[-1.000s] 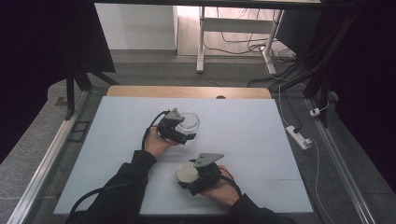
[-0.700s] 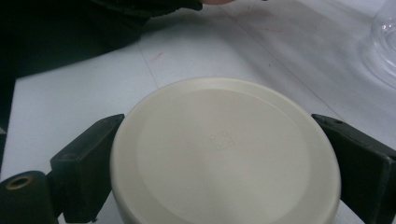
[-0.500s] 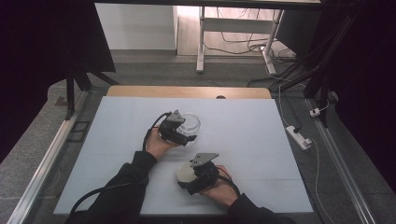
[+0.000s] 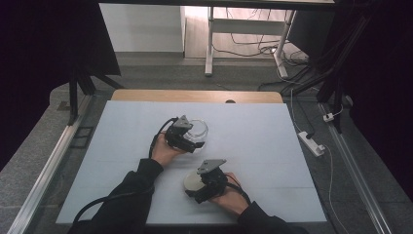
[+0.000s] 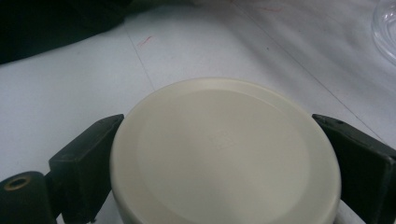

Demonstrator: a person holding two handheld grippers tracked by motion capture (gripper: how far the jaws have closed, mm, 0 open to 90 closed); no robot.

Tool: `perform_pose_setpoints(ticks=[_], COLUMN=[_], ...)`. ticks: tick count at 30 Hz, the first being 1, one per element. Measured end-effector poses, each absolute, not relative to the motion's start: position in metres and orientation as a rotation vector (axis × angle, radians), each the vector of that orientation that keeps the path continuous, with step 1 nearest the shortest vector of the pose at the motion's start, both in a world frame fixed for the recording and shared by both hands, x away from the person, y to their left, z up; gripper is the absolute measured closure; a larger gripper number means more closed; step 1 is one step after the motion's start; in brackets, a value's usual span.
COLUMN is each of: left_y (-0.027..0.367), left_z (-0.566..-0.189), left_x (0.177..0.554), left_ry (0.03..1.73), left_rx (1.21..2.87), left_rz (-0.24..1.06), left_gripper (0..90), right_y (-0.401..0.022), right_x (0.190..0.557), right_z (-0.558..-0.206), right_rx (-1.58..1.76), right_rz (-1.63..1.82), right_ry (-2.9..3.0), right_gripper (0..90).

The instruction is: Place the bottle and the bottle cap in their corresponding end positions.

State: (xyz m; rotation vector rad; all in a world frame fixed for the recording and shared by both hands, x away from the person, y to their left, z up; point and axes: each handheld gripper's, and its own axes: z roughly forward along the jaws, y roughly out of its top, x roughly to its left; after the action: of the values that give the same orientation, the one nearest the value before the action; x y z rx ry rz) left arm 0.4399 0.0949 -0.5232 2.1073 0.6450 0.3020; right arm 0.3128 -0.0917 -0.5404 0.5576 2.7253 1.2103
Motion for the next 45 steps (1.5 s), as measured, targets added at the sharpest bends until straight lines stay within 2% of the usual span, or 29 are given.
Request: perform_pose_setpoints(ticks=[6, 17, 45], left_y=[0.093, 0.095, 0.131], left_z=[-0.522, -0.518, -0.492], left_x=[0.439, 0.437, 0.412], left_ry=[0.667, 0.651, 0.691], left_rx=[2.110, 2.099, 2.021], left_rz=[0.312, 0.289, 0.259], left_gripper=[6.3, 0.0, 0.0], right_y=[-0.093, -0.094, -0.106], right_x=[0.313, 0.313, 0.308], right_z=[-0.540, -0.538, -0.517], right_rx=[0.564, 0.546, 0.565], right_rz=[1.230, 1.254, 1.359], right_ry=[2.722, 2.712, 2.637], right_gripper=[4.7, 1.5, 0.0])
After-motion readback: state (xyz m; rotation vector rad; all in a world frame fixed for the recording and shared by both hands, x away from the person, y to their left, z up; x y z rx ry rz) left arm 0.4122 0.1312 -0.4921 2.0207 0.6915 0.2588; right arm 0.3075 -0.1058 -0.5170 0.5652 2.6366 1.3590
